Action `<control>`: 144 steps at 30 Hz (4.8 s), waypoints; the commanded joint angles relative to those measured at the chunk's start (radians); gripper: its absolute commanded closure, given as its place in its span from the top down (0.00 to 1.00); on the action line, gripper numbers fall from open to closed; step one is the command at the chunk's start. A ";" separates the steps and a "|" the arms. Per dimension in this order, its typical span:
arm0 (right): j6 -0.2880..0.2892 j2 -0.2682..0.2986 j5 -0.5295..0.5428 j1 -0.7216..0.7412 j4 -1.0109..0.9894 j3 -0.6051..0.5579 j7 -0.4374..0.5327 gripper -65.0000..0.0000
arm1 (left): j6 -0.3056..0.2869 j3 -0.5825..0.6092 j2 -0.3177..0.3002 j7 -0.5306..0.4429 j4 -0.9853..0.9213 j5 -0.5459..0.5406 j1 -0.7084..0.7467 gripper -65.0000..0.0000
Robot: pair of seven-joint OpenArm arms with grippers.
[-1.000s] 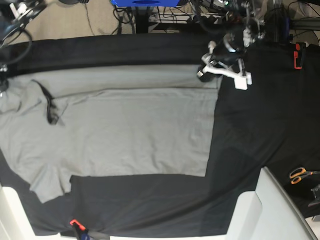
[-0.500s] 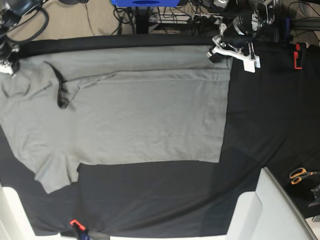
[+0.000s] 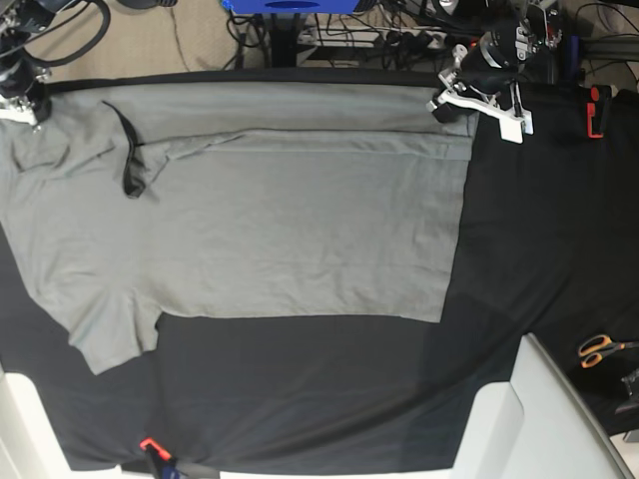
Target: Fold the T-shirt properly
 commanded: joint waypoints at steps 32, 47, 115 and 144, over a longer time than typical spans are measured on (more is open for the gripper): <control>0.016 0.252 -0.004 0.091 0.208 -0.182 0.040 0.76 | -0.005 -0.256 -0.130 -0.010 0.255 -0.004 -0.022 0.98; 0.076 0.573 -0.004 0.600 -1.107 -0.972 0.965 0.76 | -0.008 -0.263 -0.171 -0.010 0.290 -0.004 0.079 0.98; -0.010 0.518 -0.006 0.645 -1.070 -0.984 0.877 0.00 | -0.008 -0.260 -0.154 -0.011 0.276 -0.004 0.105 0.98; -0.002 0.461 0.001 0.215 -0.283 -0.648 0.357 0.00 | -0.008 -0.256 -0.136 -0.011 0.276 -0.004 0.097 0.98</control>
